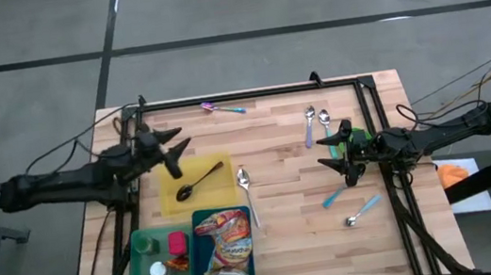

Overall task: Pick & Place Food Item
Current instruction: Put the purple spoon into the yellow bin

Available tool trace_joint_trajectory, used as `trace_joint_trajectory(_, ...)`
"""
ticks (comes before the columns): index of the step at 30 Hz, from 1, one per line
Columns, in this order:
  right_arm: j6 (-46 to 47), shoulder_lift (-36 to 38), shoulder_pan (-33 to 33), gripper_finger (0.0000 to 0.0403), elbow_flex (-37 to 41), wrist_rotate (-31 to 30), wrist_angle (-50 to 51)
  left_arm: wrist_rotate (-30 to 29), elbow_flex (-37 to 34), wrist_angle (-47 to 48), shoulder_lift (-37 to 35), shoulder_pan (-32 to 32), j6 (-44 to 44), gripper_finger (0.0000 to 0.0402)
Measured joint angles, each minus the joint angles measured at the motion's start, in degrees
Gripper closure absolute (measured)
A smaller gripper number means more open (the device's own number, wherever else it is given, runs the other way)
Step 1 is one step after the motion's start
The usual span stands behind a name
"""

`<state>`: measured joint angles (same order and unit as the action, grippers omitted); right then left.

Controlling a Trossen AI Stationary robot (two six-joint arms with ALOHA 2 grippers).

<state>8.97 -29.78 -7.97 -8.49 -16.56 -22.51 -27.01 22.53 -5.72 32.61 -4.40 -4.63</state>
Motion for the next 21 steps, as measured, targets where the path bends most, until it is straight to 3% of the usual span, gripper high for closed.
trace_joint_trajectory(8, 0.0, 0.0, 0.0, 0.0122, 0.0, 0.0, 0.0, 3.9, -4.0, 6.3, -10.4, -0.9, -0.4, 0.019)
trace_joint_trajectory(13, 0.0, 0.0, 0.0, 0.0122, 0.0, 0.0, 0.0, 3.7, -3.0, 12.6, -11.7, -1.0, -5.3, 0.019)
trace_joint_trajectory(21, 0.0, 0.0, 0.0, 0.0122, 0.0, 0.0, 0.0, 3.7, -3.2, 12.9, -11.4, -1.0, -6.3, 0.019)
